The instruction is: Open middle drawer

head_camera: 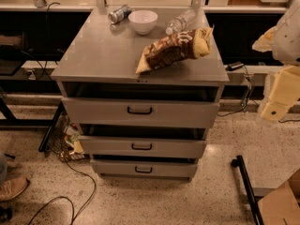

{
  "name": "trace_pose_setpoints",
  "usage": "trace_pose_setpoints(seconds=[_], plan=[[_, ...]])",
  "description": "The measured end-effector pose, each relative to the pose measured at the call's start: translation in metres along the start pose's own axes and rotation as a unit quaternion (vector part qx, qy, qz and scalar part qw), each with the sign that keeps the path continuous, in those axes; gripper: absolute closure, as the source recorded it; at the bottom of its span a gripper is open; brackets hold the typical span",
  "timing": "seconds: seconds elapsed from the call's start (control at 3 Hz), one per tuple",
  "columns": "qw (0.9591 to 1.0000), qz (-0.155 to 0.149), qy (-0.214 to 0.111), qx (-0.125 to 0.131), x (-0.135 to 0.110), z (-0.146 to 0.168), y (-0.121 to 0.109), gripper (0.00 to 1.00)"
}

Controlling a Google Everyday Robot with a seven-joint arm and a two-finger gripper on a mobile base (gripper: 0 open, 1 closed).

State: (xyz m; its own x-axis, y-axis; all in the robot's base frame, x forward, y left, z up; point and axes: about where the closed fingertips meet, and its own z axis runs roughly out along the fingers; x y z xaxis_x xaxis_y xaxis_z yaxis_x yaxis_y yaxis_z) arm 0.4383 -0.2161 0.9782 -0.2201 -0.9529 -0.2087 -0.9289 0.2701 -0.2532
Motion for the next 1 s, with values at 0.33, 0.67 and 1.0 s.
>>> trace_pose_setpoints(seconds=[0.33,0.67,1.0], plan=[[1.0,-0.002,0.001,-0.002,0.0,0.003,0.003,0.0],[0.9994,-0.023,0.01,-0.023,0.004,0.038,0.034,0.0],[0.998,-0.056,-0.016,-0.025,-0.014,0.074,0.078,0.0]])
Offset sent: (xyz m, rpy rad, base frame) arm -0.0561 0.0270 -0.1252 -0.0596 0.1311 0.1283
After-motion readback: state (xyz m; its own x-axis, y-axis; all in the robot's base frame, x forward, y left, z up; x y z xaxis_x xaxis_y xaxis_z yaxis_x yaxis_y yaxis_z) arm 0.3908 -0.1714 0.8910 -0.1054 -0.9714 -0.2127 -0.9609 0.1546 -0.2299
